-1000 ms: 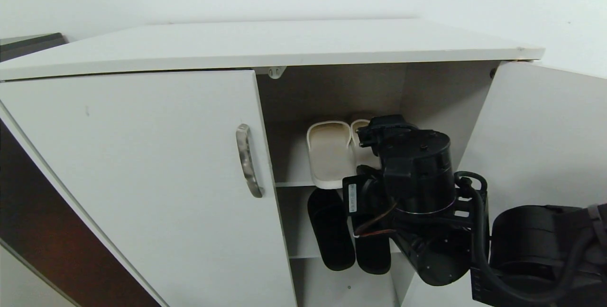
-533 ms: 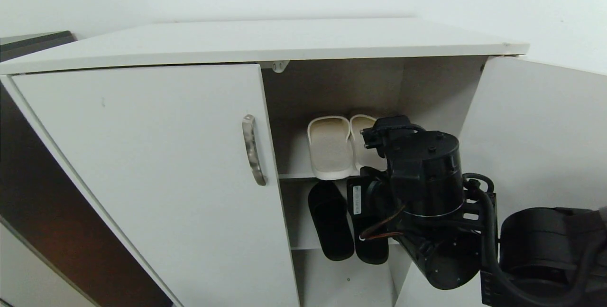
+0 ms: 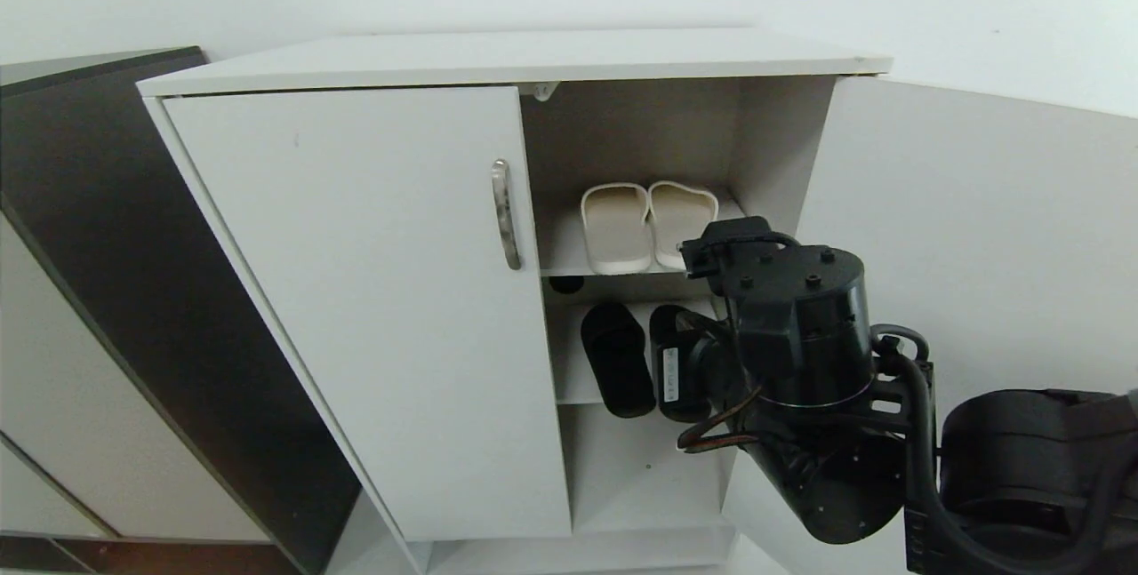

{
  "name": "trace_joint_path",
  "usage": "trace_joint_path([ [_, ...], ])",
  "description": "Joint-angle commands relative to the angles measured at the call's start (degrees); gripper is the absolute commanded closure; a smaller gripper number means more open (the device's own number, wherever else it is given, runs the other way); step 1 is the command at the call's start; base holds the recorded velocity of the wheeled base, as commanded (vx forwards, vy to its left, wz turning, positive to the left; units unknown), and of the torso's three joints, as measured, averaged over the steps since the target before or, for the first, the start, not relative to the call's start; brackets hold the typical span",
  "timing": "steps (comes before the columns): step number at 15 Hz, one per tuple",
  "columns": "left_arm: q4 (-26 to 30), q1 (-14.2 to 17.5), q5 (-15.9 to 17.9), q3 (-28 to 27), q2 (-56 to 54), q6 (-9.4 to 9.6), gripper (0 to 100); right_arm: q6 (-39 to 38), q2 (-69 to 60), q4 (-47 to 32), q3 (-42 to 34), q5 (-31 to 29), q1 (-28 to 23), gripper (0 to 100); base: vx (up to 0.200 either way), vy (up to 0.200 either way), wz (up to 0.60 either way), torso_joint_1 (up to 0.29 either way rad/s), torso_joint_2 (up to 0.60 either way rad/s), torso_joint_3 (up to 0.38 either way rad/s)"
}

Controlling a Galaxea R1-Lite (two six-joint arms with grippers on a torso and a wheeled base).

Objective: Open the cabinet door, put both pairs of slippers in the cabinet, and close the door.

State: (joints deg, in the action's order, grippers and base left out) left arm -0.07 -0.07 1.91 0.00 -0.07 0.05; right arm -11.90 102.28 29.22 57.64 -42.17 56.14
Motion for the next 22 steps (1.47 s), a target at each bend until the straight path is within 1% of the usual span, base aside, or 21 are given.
trace_joint_path([
  [1, 0.0, 0.0, 0.0, 0.0, 0.1, -0.05, 100, -0.2, 0.1, 0.0, -0.1, 0.0, 0.0, 100, -0.2, 0.0, 0.0, 0.002, 0.01, 0.002],
  [4, 0.0, 0.0, 0.0, 0.0, 0.1, -0.05, 100, -0.1, 0.0, 1.0, -0.3, 0.0, 0.0, 100, -0.2, 0.0, 0.0, -0.002, 0.0, 0.005],
  [9, 0.0, 0.0, -0.1, 0.0, 0.1, -0.05, 100, 0.7, -0.2, 3.0, -3.8, 0.1, -0.2, 100, -0.2, 0.0, 0.0, 0.002, 0.0, 0.004],
  [13, 0.0, 0.0, -0.1, 0.0, 0.1, 0.04, 100, 0.7, 0.1, 3.1, -3.8, 1.8, -1.2, 100, 0.0, 0.0, 0.0, 0.0, 0.0, 0.0],
  [22, 0.0, 0.0, -0.1, 0.0, 0.1, 0.13, 100, 1.3, -0.1, 3.1, -4.6, 2.1, -1.2, 100, 0.0, 0.0, 0.0, 0.0, 0.0, 0.0],
])
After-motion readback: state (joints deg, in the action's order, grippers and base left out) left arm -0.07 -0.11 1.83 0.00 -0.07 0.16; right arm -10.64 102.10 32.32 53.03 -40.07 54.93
